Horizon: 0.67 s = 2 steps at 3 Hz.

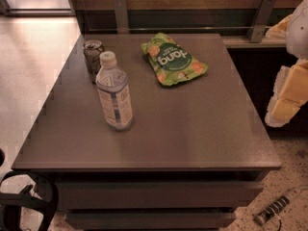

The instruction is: Pick green rice chip bag

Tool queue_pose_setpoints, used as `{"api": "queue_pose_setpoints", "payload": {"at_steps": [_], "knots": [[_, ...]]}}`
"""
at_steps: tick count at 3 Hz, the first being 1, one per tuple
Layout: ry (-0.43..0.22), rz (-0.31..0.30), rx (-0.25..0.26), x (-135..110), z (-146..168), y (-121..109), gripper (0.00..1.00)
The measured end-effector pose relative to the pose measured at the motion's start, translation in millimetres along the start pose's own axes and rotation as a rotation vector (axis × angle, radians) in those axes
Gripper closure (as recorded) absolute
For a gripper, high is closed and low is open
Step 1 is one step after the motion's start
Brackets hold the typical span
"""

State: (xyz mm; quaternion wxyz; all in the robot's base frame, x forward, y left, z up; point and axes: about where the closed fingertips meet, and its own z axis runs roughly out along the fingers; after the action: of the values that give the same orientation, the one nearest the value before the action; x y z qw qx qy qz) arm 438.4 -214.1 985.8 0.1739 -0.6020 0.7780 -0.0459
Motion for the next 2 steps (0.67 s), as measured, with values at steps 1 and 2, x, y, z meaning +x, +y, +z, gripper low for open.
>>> {"api": "queue_pose_setpoints", "payload": {"at_steps": [1,2], "knots": [[0.000,0.000,0.000,0.0,-0.1,0.0,0.00],[-0.018,0.035,0.024,-4.8,2.8,-24.5,0.00]]}}
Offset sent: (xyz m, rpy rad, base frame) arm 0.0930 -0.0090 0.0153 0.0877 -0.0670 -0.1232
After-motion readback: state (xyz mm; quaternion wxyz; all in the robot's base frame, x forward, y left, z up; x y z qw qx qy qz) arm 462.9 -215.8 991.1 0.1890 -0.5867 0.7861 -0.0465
